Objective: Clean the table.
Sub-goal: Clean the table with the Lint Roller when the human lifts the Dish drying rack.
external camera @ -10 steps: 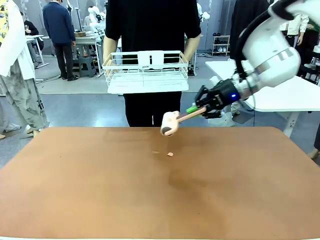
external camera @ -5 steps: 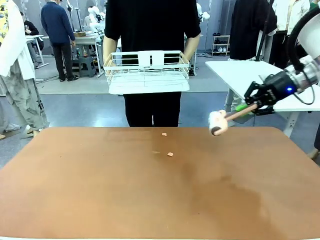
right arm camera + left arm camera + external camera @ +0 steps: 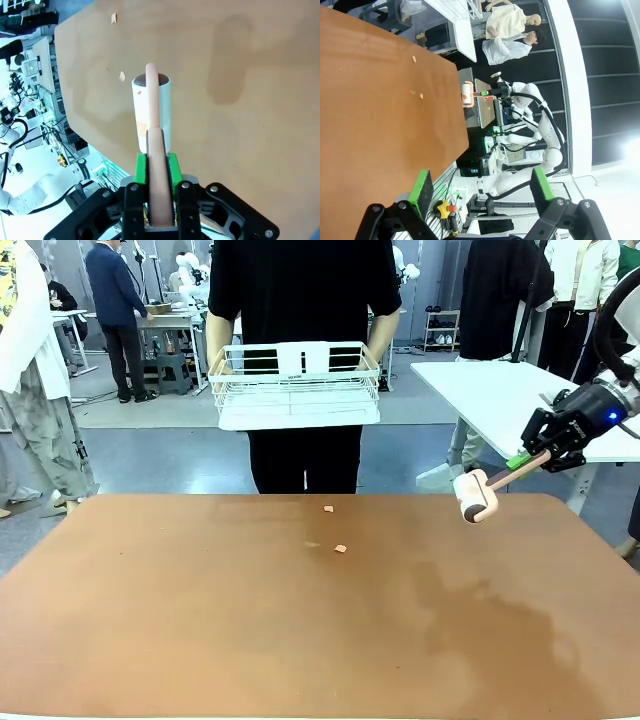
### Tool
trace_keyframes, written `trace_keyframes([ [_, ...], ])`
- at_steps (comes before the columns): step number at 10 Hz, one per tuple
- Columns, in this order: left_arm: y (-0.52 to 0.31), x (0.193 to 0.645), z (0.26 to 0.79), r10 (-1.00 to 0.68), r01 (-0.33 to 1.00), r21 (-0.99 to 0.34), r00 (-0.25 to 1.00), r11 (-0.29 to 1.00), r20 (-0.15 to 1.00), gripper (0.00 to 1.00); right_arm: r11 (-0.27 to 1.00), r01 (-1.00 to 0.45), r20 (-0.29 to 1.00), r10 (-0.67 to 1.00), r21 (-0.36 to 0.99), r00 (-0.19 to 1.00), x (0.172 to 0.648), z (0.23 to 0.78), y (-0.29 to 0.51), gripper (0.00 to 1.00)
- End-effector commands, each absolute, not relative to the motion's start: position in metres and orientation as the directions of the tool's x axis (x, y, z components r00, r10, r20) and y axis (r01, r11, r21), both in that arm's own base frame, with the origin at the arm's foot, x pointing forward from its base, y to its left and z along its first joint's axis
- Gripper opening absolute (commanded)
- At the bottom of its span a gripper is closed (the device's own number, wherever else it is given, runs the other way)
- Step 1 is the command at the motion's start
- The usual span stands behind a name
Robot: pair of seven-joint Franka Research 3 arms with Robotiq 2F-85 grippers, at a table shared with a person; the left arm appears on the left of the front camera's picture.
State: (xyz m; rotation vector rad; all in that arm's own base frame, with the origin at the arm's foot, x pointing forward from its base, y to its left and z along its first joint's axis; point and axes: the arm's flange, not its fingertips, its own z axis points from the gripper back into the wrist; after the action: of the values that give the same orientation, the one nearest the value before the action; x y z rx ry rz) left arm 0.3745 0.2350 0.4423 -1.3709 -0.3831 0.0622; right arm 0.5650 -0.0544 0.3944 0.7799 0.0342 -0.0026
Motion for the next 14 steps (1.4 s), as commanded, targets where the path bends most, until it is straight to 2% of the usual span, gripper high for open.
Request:
trace_keyframes([
  [1,0.237,0.373,0.443,0.266,0.179,-0.961,0.936,0.209,0.232,1.0,0.705,0.031,-0.035,-0.009,0.708,0.999,0.558,0.396,-0.055,0.21],
  [8,0.237,0.373,0.443,0.266,0.179,-0.961,0.936,0.209,0.232,1.0,0.71,0.023,-0.035,0.001,0.703,0.999,0.564,0.393,-0.059,0.21],
  [9,0.237,0.373,0.443,0.266,0.179,-0.961,0.936,0.209,0.232,1.0,0.725,0.025,-0.03,-0.006,0.688,1.0,0.564,0.392,-0.063,0.03],
  [14,0.237,0.373,0.443,0.266,0.179,-0.961,0.936,0.209,0.232,1.0,0.711,0.08,-0.076,-0.038,0.699,0.996,0.579,0.379,-0.074,0.0],
])
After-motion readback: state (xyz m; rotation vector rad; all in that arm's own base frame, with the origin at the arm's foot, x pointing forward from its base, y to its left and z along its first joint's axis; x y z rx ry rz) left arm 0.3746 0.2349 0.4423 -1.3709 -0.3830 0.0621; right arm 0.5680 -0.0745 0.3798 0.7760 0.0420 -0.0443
